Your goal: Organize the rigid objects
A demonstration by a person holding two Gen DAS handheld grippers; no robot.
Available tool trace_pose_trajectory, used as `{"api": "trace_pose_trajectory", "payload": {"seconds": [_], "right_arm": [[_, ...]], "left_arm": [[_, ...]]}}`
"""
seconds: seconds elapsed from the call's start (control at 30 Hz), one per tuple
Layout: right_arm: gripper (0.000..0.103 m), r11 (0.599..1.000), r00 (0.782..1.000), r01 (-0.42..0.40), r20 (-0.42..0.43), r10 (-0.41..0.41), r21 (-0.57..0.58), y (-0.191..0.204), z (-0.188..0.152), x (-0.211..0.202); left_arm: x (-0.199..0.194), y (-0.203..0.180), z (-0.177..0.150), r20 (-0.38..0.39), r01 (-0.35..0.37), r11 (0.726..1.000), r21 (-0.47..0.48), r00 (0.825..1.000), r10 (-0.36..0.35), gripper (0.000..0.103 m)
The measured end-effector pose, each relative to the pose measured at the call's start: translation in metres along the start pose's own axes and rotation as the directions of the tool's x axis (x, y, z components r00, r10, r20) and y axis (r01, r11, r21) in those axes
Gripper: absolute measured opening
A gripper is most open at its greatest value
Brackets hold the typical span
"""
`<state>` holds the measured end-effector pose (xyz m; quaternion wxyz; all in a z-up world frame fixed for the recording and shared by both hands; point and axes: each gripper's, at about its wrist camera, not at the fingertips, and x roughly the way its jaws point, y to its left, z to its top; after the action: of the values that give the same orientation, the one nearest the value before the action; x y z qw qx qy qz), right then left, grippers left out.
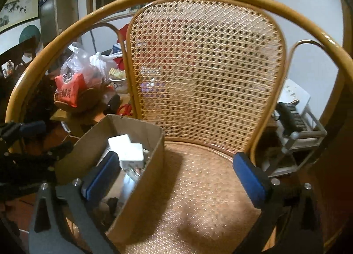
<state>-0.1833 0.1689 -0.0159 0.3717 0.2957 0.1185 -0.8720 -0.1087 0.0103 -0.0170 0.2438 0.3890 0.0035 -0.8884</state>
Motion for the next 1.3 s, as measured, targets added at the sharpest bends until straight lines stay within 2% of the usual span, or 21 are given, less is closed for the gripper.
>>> {"api": "trace_pose_trajectory", "payload": {"seconds": [0.13, 0.3, 0.43, 0.6, 0.7, 0.77, 0.9, 1.13, 1.3], "right_arm": [[0.103, 1.000, 1.000, 0.002, 0.002, -0.002, 0.020, -0.007, -0.014, -0.014], [0.103, 1.000, 0.999, 0.019, 0.026, -0.020, 0.011, -0.009, -0.026, -0.031], [0.103, 0.999, 0.997, 0.035, 0.063, -0.036, 0.005, -0.007, -0.035, -0.047], [0.103, 0.999, 0.993, 0.028, 0.115, -0.031, 0.027, -0.010, -0.043, -0.071], [0.103, 0.999, 0.990, 0.028, 0.136, -0.032, 0.037, -0.011, -0.051, -0.082], [0.103, 0.998, 0.990, 0.015, 0.137, -0.023, 0.054, -0.014, -0.055, -0.085], [0.103, 0.997, 0.989, -0.005, 0.146, -0.007, 0.081, -0.017, -0.065, -0.093], [0.103, 0.996, 0.989, 0.018, 0.146, -0.031, 0.090, -0.021, -0.085, -0.102], [0.103, 0.995, 0.987, 0.047, 0.147, -0.060, 0.088, -0.023, -0.094, -0.107]], "left_arm": [[-0.018, -0.007, -0.002, 0.058, 0.002, 1.000, 0.019, 0.998, -0.003, 0.094], [-0.046, -0.015, -0.009, 0.168, 0.004, 0.999, 0.039, 0.986, -0.010, 0.102], [-0.063, -0.016, -0.016, 0.211, 0.013, 1.000, 0.024, 0.977, -0.018, 0.102], [-0.081, -0.021, -0.032, 0.262, -0.012, 0.999, 0.032, 0.965, 0.003, 0.102], [-0.085, -0.025, -0.041, 0.270, 0.004, 0.998, 0.059, 0.963, -0.020, 0.102], [-0.084, -0.027, -0.046, 0.256, 0.018, 0.997, 0.068, 0.966, -0.035, 0.102], [-0.091, -0.025, -0.057, 0.289, -0.014, 0.999, 0.050, 0.957, -0.001, 0.102], [-0.106, -0.014, -0.078, 0.335, -0.044, 0.999, 0.003, 0.941, 0.041, 0.102], [-0.115, -0.007, -0.088, 0.359, -0.029, 0.999, -0.029, 0.933, 0.038, 0.102]]}}
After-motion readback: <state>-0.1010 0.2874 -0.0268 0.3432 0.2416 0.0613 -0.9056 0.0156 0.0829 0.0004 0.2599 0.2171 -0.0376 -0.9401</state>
